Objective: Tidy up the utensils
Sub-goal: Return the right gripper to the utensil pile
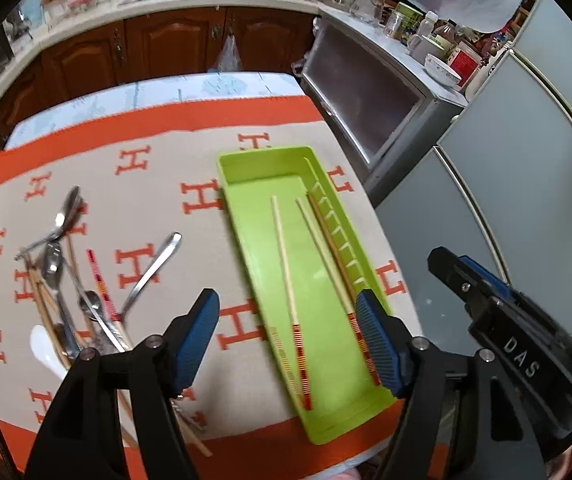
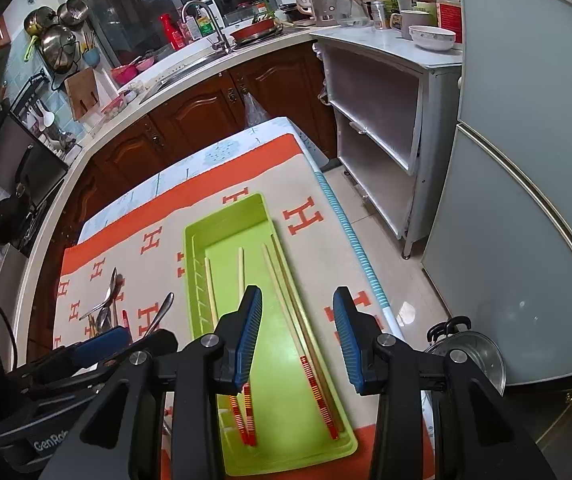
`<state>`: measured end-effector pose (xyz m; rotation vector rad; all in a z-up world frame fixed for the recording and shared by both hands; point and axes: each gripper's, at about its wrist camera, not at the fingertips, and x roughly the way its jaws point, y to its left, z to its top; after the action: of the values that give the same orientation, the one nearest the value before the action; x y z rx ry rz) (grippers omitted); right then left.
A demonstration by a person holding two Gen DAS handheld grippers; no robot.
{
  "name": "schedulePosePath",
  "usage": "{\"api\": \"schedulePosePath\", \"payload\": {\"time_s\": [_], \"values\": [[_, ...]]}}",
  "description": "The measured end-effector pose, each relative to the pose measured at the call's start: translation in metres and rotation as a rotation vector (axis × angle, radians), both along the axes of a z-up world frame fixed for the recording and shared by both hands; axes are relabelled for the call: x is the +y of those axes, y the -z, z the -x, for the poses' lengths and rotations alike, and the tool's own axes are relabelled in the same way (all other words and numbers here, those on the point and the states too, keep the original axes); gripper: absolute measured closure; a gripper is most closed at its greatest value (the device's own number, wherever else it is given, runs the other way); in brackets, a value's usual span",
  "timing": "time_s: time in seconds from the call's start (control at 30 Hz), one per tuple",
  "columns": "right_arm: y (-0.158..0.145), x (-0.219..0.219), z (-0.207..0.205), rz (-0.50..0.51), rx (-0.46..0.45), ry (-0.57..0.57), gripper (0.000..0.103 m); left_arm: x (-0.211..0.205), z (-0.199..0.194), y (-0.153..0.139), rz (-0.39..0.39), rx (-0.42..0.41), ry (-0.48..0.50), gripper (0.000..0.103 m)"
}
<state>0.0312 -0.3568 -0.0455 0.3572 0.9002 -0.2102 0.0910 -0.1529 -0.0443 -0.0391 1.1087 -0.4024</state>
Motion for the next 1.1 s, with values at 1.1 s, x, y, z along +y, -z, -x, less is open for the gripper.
{"api": "schedulePosePath", "payload": {"time_s": [1.1], "values": [[0.003,0.215,-0.035,0.035,0.007,-0.472,0.05,0.216,0.023,0.04,-0.031,0.031,-0.324,0.034]]}}
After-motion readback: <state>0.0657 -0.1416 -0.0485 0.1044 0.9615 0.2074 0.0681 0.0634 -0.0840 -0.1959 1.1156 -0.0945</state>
